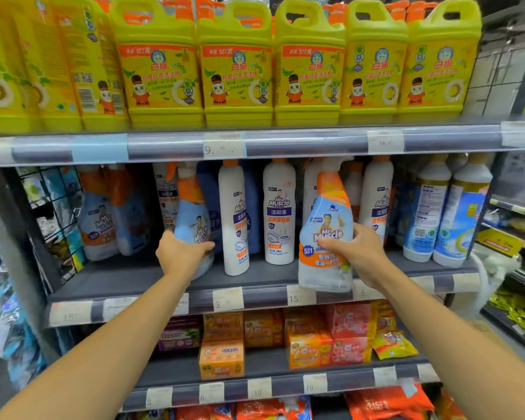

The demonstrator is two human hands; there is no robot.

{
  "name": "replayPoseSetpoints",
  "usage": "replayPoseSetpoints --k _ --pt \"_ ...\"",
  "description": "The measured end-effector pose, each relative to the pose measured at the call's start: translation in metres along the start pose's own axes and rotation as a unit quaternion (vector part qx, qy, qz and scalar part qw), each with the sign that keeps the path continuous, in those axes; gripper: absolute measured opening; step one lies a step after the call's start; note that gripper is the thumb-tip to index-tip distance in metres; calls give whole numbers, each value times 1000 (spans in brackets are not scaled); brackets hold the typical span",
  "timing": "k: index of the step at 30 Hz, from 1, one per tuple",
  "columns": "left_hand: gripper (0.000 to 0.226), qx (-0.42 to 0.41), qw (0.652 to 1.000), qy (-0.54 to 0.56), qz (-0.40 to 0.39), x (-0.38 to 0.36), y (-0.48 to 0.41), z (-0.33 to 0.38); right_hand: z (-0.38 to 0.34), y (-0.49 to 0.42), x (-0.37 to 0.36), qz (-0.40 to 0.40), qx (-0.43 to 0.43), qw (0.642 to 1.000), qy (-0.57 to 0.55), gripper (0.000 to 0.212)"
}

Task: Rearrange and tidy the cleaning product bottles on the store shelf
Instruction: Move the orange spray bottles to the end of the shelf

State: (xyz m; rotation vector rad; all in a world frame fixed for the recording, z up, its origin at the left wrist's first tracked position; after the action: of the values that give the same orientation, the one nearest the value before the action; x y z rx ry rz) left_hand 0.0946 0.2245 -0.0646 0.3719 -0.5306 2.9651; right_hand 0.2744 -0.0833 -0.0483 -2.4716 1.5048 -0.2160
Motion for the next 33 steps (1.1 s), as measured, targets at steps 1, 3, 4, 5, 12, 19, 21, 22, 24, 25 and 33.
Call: replayPoseSetpoints --k 1,3,4,5,12,19,21,22,24,25,33 --pt "64 2 1000 6 -1 1 0 0 1 6 -1 -2 -3 1000 1 59" --pt "59 9 999 28 -14 4 -1 0 4 17 -5 -1 -5 1000 7 61" --pt "57 13 999 38 -26 5 -4 0 5 23 -6 -2 -4 1000 5 62" --pt "57 18 998 44 -38 8 -7 -1 6 29 -9 -4 -3 1000 1 63" --pt "62 33 990 54 -123 41 -43 -14 1 63 -40 -47 -1 999 -5 49" --pt "45 93 982 79 -147 85 -78 -36 -2 85 -110 -114 2 993 -10 40" --pt "43 117 979 90 -144 99 -90 -44 0 88 -131 -124 0 992 -11 40" --pt "44 127 976 97 -145 106 -95 -48 2 90 -140 -128 -3 992 -14 40" --pt "47 146 971 112 -152 118 -106 -57 4 92 -159 -135 -10 991 -17 39" --pt "50 155 968 118 -157 123 -110 -60 5 93 -168 -138 -13 990 -17 38" --pt "63 188 952 130 -203 131 -140 -76 8 93 -218 -143 -24 989 -27 48"
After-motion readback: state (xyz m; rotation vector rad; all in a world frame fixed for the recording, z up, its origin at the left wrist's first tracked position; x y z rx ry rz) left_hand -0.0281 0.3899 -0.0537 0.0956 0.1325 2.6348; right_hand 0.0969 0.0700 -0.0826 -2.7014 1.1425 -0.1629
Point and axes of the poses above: each hand's wrist, its own y-axis away from the middle knuckle, its own x-axis out of the back of the hand, z = x × y, the point moved 4 cm from there along -y, towards the middle knuckle, and after that the axes turned 7 degrees about z, right-handed, at the moved point
